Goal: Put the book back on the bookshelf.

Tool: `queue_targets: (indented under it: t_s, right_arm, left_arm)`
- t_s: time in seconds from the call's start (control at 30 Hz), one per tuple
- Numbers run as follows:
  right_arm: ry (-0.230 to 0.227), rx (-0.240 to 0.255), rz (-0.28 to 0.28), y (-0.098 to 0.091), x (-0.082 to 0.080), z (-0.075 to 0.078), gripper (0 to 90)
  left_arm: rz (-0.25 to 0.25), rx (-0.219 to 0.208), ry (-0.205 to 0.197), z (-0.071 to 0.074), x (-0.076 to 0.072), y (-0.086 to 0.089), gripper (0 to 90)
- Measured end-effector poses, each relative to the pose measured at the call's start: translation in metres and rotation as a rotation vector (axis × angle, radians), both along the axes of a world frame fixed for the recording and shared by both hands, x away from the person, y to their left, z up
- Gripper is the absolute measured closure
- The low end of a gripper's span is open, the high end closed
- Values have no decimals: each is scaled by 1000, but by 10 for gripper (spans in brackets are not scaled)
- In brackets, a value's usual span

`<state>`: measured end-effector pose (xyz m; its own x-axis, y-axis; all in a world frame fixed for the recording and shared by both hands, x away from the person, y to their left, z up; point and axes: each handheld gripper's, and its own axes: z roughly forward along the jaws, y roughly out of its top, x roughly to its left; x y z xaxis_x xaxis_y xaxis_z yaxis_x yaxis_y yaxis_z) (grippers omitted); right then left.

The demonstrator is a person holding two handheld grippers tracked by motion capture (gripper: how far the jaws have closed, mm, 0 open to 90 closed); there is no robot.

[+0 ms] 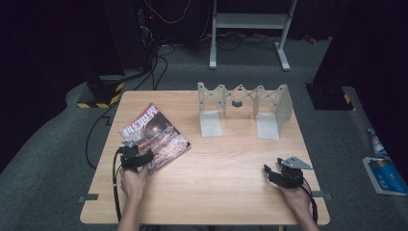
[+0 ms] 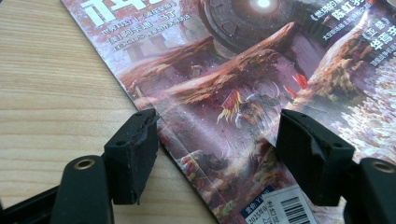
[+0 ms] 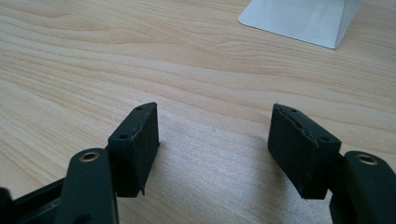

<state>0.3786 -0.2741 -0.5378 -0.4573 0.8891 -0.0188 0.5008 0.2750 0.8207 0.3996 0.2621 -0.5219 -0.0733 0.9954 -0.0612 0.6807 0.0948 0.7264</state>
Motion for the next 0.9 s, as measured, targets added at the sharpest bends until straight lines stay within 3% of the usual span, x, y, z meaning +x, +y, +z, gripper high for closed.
queue_targets:
  t_s: [0.43, 0.9]
  right_arm:
    - [1, 1, 0, 0, 0, 0, 338]
    - [1, 3, 0, 0, 0, 0, 337]
  left_arm:
    - [-45, 7, 6, 1, -10, -8, 304]
    - [-77, 61, 13, 4, -20, -20, 349]
